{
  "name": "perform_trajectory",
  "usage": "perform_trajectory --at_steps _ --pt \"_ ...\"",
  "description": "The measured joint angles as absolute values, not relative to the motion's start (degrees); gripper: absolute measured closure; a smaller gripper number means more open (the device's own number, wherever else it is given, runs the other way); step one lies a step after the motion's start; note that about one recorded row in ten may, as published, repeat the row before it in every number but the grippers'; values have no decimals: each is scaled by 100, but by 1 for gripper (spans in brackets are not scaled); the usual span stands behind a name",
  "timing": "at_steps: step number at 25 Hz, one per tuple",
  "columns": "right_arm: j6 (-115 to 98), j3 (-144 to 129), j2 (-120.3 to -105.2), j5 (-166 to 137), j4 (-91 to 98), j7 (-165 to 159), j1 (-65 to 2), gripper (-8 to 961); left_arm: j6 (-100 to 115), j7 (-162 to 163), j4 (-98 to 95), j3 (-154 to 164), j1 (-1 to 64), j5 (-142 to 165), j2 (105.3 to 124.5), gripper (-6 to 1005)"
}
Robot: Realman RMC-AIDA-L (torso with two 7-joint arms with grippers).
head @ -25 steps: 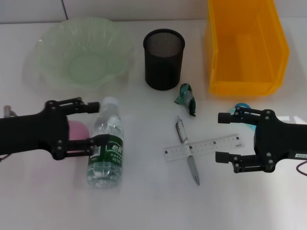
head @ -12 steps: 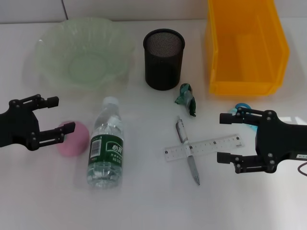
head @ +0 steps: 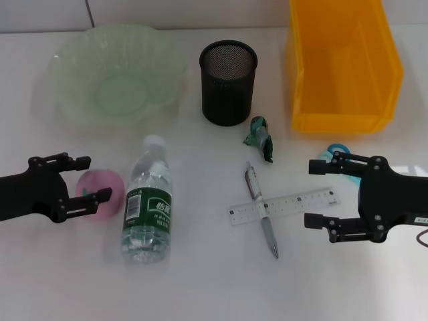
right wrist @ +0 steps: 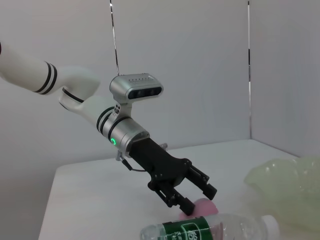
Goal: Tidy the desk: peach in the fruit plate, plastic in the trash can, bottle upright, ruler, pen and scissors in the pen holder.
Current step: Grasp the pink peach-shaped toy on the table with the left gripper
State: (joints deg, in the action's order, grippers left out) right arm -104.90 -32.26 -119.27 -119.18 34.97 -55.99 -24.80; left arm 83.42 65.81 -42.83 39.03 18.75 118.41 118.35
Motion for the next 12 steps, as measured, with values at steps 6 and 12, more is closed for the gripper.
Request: perform_trajectory --at_steps 6,12 --pt "-10485 -3225 -11927 -11918 3504 -5602 -2460 112 8219 6581 -4298 3892 1914 12065 11846 337" --pt "-10485 -3225 -11927 -11918 3515 -5653 -2461 112 8011 6563 -4339 3891 1883 12051 11855 539"
